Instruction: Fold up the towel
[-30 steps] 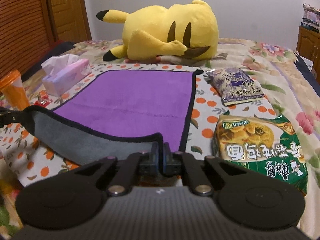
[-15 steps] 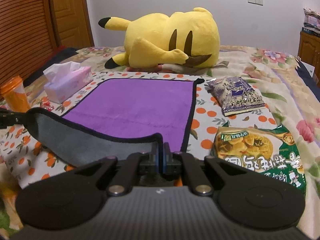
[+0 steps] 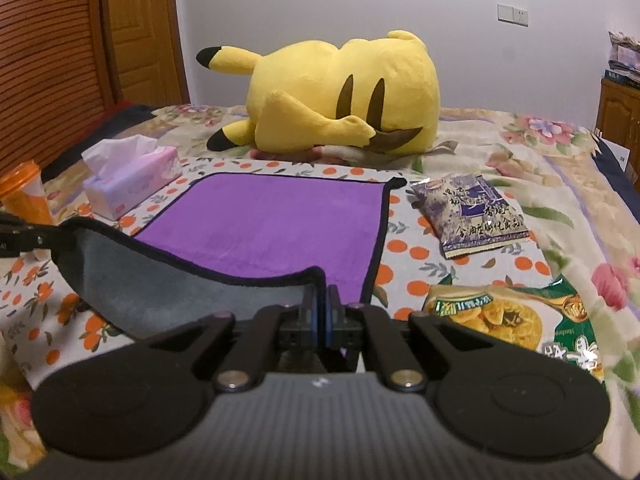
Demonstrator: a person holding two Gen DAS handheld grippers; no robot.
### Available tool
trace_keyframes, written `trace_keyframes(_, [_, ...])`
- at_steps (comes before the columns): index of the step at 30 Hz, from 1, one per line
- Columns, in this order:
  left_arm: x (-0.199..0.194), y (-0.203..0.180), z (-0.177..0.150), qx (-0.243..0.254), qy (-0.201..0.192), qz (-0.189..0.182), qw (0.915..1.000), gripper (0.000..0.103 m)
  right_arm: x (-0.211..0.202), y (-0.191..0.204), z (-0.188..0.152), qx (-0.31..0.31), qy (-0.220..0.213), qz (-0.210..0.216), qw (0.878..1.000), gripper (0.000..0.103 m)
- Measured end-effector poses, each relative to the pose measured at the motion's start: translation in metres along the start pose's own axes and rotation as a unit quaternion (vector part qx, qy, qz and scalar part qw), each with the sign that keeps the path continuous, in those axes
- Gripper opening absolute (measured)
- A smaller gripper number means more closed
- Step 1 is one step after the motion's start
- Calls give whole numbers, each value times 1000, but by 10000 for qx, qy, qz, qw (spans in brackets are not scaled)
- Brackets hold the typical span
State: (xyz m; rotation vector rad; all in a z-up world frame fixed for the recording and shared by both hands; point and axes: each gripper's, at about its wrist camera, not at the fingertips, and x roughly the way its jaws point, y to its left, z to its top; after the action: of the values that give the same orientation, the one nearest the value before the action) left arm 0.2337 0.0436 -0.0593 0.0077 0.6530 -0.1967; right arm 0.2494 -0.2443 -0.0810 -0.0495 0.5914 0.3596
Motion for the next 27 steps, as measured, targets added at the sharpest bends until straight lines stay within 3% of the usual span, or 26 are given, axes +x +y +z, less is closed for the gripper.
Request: trace_keyframes(27, [23,10,17,-54,-115,113,9999,6,25,-4,9,-202,-65,-120,9997,4])
